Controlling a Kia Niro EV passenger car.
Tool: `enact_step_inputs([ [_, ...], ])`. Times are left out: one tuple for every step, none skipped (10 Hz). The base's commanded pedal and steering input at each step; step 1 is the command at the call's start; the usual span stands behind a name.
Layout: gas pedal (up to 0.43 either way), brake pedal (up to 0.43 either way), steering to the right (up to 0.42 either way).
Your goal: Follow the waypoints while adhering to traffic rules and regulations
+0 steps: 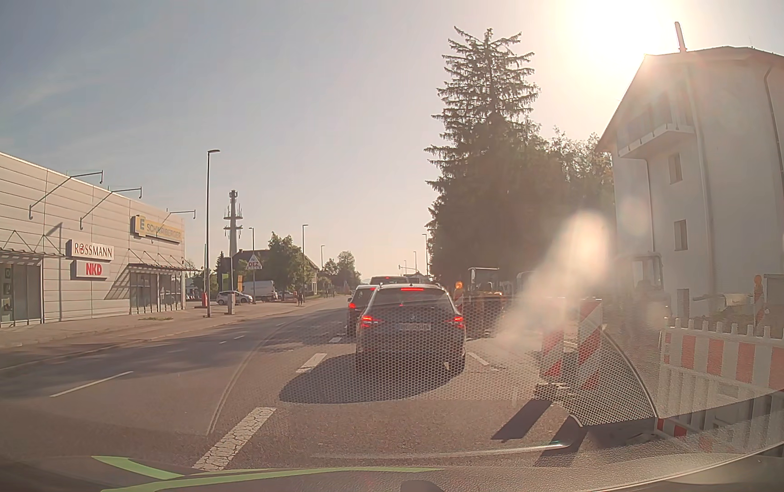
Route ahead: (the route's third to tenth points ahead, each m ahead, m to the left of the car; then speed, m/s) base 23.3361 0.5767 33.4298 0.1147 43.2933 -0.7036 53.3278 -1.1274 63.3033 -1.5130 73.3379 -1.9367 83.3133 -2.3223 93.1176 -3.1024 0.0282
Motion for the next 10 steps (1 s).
enact_step_inputs([
  [0.000, 0.299, 0.001],
  [0.000, 0.299, 0.001],
  [0.000, 0.299, 0.001],
  [0.000, 0.305, 0.000],
  [0.000, 0.305, 0.001],
  [0.000, 0.311, 0.001],
  [0.000, 0.305, 0.001],
  [0.000, 0.305, 0.001],
  [0.000, 0.311, 0.001],
  [0.000, 0.311, 0.000],
])
